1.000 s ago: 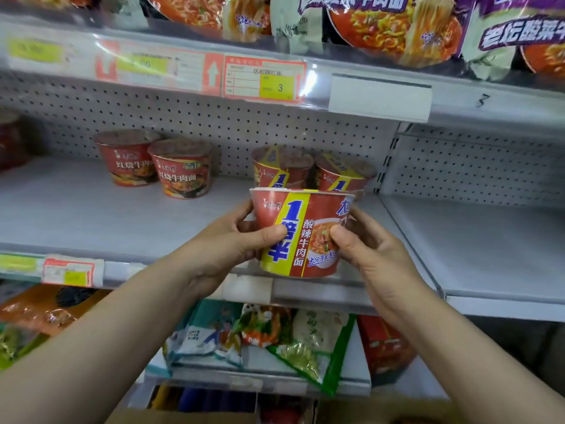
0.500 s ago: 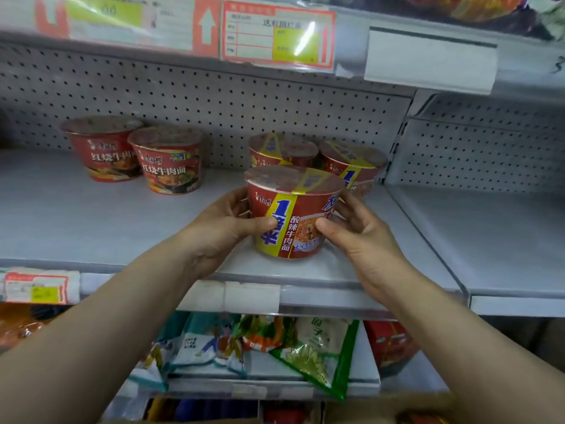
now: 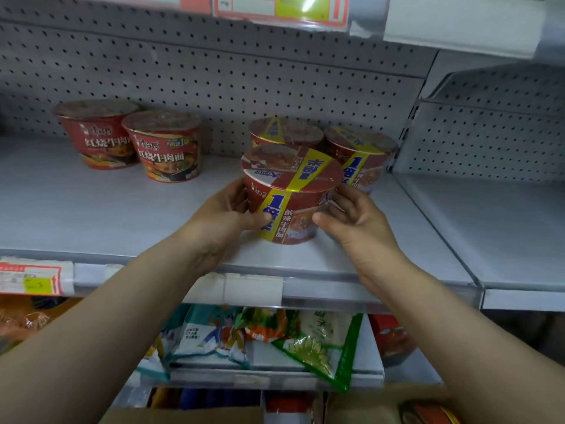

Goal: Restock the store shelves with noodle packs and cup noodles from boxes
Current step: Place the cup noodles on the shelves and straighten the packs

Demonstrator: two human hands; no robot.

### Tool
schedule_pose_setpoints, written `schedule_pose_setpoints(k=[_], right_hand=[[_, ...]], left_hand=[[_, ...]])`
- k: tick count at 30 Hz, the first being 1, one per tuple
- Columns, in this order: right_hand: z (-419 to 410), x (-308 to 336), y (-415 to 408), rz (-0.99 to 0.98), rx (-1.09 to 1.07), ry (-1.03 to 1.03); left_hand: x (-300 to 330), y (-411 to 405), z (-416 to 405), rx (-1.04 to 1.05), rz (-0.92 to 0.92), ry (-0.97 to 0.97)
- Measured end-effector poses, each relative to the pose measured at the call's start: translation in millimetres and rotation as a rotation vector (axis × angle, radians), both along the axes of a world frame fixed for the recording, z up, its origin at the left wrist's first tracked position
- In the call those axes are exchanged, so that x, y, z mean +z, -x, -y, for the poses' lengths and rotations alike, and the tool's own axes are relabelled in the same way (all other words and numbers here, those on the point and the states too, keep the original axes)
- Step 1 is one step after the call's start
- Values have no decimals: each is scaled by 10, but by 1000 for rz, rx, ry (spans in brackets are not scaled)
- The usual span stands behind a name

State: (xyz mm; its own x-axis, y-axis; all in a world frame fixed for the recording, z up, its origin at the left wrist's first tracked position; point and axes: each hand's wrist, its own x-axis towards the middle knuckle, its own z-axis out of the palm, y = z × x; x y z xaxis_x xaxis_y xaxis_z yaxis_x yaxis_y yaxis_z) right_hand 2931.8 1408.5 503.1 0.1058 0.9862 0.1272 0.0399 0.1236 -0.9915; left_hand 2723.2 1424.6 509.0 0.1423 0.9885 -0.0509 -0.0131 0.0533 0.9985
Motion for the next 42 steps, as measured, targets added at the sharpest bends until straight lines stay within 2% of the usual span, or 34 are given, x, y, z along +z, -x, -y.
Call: schedule_pose_setpoints(k=[3,5,7,11,17,21,24,32,36,39,42], right_hand=[[137,73,-47,-1,-64,28],[278,149,-144,-39,-99,16],[433,184,-322,-88,-137,5],[822,60,-834,-174,-231,42],[1380,-284,-1729,-285,-264,124],[1648,-778,-2285,-289,-313,252],[1844,-1312,-2714,-267,-362,430],[2099,-2868,-3708,-205,-367,839],[1929,-3487,-3994,-82,-348,925],[1744,-3869,-4106,-10,-308,930],[1609,-4150,-4145,104,-250,946]], left_hand=[[34,-31,167,206,-26,-30],[59,-17,369,414,44,-148],[57,-70,622,533,117,-245],[-181,-457,1137,498,125,-261],[-653,-1535,1629,340,139,-175],[-1107,-2283,1809,224,142,6],[-1622,-2823,1864,173,130,207],[-3241,-3905,2019,194,104,710],[-3804,-4361,2033,228,97,885],[-4149,-4674,2033,178,92,1018],[-4329,-4867,1985,163,116,1061]])
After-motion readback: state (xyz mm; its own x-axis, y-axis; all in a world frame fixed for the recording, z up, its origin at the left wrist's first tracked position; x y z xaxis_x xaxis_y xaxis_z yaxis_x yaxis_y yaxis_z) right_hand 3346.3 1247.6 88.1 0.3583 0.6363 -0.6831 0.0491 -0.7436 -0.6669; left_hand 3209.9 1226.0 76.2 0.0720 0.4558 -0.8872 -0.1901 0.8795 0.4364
